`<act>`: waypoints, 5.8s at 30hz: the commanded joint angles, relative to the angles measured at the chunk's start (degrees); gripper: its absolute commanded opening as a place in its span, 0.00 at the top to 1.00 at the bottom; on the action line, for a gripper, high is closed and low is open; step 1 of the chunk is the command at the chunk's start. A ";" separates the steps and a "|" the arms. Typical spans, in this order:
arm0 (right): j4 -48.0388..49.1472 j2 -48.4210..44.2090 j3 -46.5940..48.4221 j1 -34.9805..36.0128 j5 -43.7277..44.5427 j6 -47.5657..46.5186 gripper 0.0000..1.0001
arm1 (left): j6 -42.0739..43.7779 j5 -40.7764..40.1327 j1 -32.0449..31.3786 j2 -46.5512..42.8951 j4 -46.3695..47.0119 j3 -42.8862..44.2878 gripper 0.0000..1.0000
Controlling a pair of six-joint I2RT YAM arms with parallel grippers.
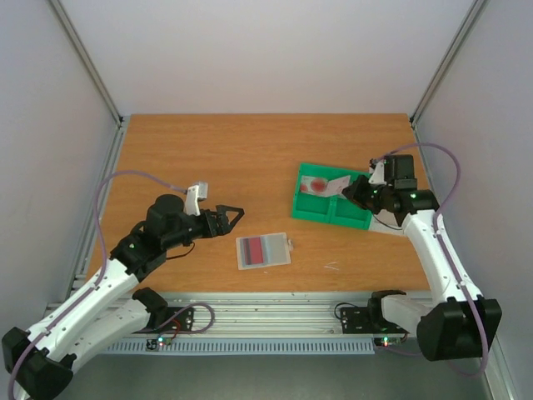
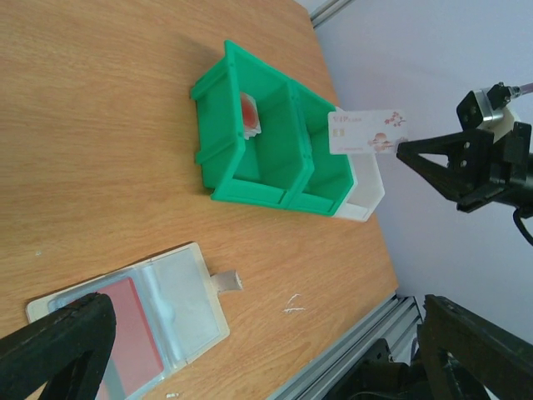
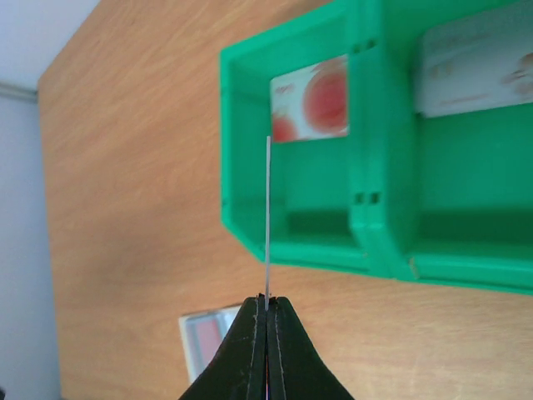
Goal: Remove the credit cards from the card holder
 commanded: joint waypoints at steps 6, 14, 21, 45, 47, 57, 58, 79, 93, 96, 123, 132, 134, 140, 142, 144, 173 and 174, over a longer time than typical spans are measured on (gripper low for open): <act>1.12 6.69 3.67 -10.10 2.14 -3.86 0.99 | 0.87 -0.55 -0.06 0.37 -1.59 -0.45 0.01; 0.39 12.24 6.11 -12.44 6.87 -8.26 0.99 | 0.13 -0.28 -0.06 0.87 0.36 -1.52 0.01; 6.34 17.95 5.93 -12.51 4.18 -7.48 0.99 | 0.17 -0.46 -0.07 3.62 -1.85 -0.71 0.01; 14.88 26.92 5.76 -12.53 -2.95 -9.62 0.98 | -1.22 -0.76 -0.02 5.12 -1.95 -0.85 0.01; 14.68 27.45 5.96 -12.53 -3.08 -10.07 0.98 | -1.36 -0.80 -0.02 5.25 -1.74 -0.95 0.01; 14.43 30.67 6.80 -12.53 -1.26 -11.36 0.93 | -2.15 -0.15 -0.06 6.46 -0.80 -1.15 0.01; 14.37 30.98 6.92 -12.53 -1.09 -11.44 0.92 | -2.39 -0.06 -0.06 6.54 -0.29 -1.39 0.01; 11.38 32.15 9.01 -12.53 5.81 -11.66 0.85 | -1.34 -1.30 -0.06 5.89 -0.22 -1.63 0.01; 7.68 30.23 10.68 -12.53 7.90 -9.35 0.73 | -0.97 -2.09 -0.06 4.94 -1.07 -2.09 0.01; 4.99 29.71 12.03 -12.53 9.02 -7.22 0.60 | -1.18 -2.14 -0.06 4.77 -1.28 -2.10 0.01; -2.13 4.64 -0.03 4.17 -1.47 2.43 0.53 | 1.02 5.78 -0.06 19.16 4.28 -3.91 0.17; 4.94 6.28 -2.14 21.50 3.78 7.82 0.63 | -4.25 7.71 -0.06 26.06 13.86 -8.09 0.35; 6.41 7.41 -2.70 24.14 4.52 9.15 0.64 | -4.39 6.72 -0.06 26.97 14.08 -8.67 0.43; 9.99 12.00 -3.16 32.35 7.07 10.75 0.65 | -4.96 5.57 0.03 29.22 16.35 -10.33 0.55; 12.00 14.15 -3.36 34.54 8.10 10.49 0.66 | -5.25 6.11 0.03 30.02 16.80 -10.34 0.55; 14.11 16.61 -3.36 35.80 8.24 10.43 0.67 | -5.69 7.04 0.09 31.05 18.29 -10.11 0.55; 25.66 36.45 -4.27 42.57 5.96 11.83 0.91 | -1.10 5.15 0.38 37.40 14.92 -8.44 0.95; 25.43 36.31 -4.39 42.58 6.41 11.69 0.93 | -0.85 4.95 0.38 37.46 14.47 -8.26 0.95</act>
